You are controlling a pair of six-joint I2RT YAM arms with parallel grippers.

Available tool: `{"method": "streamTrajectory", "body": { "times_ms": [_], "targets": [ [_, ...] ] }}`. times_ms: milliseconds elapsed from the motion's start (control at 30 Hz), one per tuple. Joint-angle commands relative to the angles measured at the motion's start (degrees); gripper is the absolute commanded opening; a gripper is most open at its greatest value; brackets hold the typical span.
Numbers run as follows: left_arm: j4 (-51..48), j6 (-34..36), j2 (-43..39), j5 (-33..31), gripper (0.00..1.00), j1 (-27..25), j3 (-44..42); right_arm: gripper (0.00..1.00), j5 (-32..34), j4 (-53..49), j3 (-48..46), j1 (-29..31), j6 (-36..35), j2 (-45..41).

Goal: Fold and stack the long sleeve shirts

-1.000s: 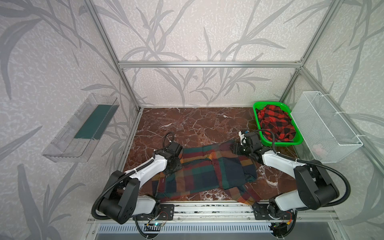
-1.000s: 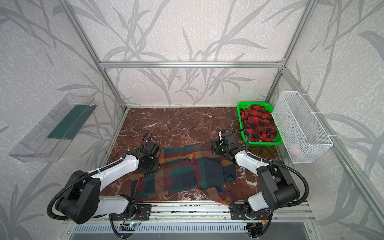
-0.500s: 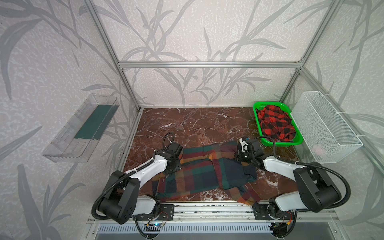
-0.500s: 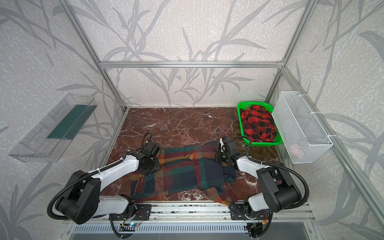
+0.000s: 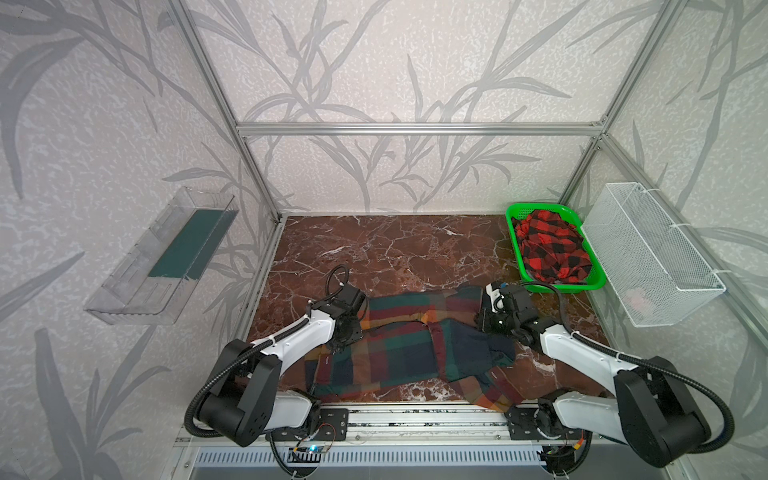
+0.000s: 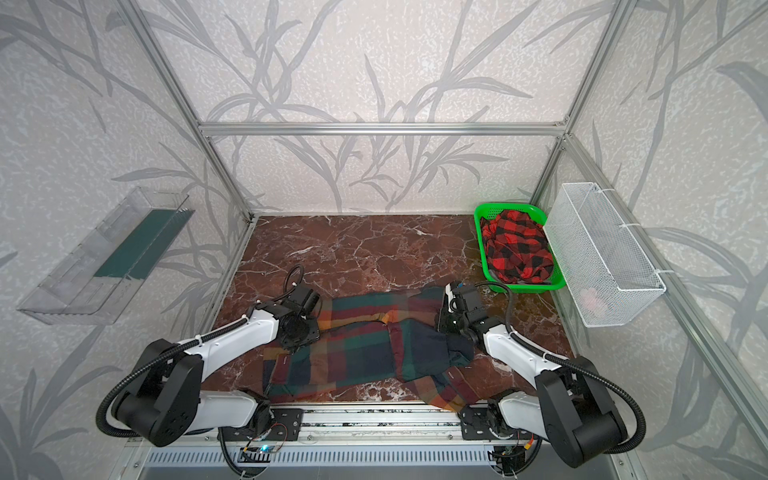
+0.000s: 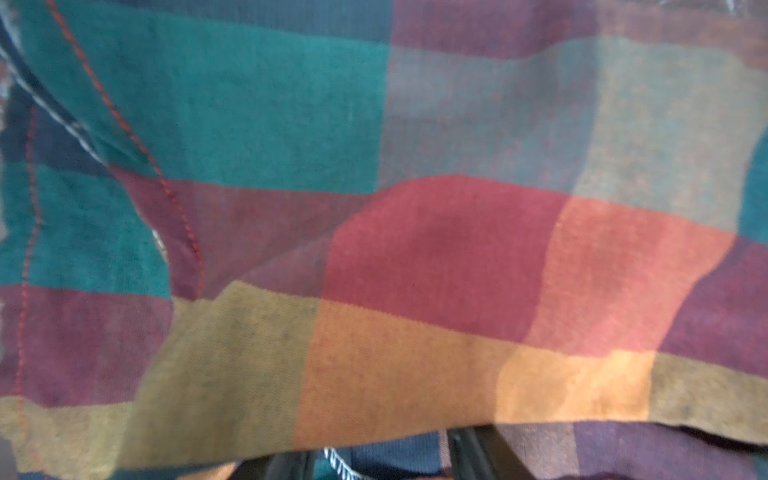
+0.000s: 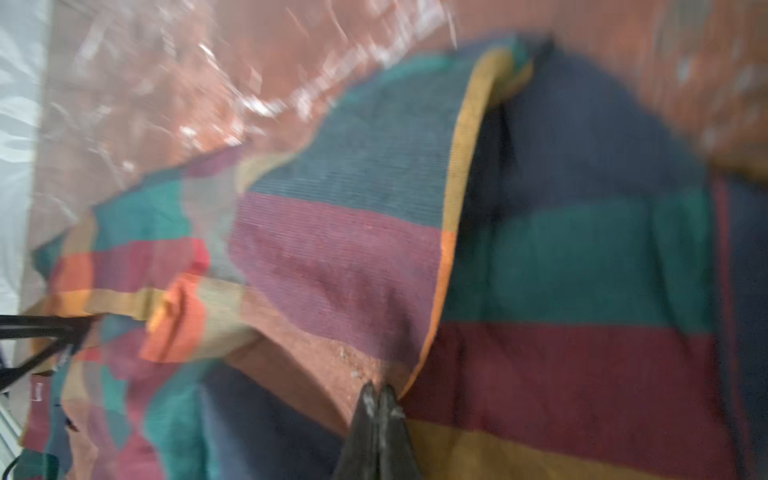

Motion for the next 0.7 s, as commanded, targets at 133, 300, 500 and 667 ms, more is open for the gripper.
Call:
{"method": "streamTrajectory", "body": {
  "times_ms": [133, 300, 500, 667],
  "targets": [
    [-0.65, 0.13, 1.15, -1.53, 0.50, -0.04, -0.25, 0.06, 1.54, -11.13, 4.27, -0.28, 0.39, 0.54],
    [-2.58, -0.85, 2.94, -2.47, 0.50, 0.02, 1.90, 0.32, 5.10, -13.57, 9.05, -0.36, 0.18, -7.00],
    [-2.21, -0.79, 4.69, -2.65, 0.50, 0.04, 3.62, 0.31, 1.88, -6.04, 12.06, -0.23, 3.43, -5.03],
    [-2.92, -0.83, 7.98, -3.98, 0.50, 0.04, 5.85, 0.19, -2.80, 1.90, 13.32, -0.06, 6.01, 7.17]
  ]
}}
